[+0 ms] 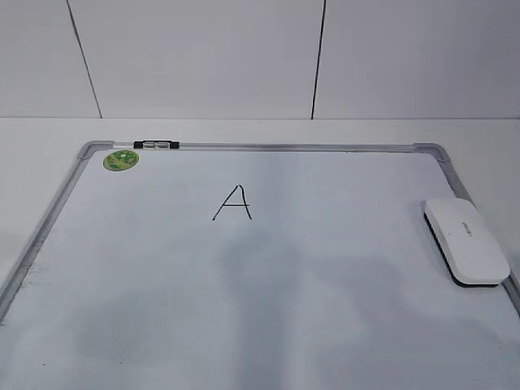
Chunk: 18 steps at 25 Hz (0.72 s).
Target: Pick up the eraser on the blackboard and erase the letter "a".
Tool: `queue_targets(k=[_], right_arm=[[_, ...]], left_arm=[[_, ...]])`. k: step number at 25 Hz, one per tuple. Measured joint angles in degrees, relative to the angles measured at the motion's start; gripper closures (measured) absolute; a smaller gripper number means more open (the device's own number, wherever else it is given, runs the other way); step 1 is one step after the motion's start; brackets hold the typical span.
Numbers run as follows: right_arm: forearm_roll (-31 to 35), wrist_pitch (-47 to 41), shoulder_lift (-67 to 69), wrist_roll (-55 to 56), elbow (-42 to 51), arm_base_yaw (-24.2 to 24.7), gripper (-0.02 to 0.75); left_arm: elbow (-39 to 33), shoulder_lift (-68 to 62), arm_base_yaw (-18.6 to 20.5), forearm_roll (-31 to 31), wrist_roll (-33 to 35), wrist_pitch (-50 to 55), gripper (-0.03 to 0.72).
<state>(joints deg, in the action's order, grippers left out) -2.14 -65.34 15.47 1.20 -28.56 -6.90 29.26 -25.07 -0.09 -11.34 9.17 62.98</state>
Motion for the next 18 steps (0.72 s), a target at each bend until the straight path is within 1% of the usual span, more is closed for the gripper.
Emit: queue_targets(k=[13,18], right_arm=[[0.00,0.07,0.00,0.00,0.00,0.00,0.160],[0.00,0.07,0.00,0.00,0.00,0.00,0.160]], left_arm=[[0.00,0.00,0.00,-0.22,0.00,0.00,0.429],[0.00,0.00,0.00,-0.32,0.00,0.00,0.447]])
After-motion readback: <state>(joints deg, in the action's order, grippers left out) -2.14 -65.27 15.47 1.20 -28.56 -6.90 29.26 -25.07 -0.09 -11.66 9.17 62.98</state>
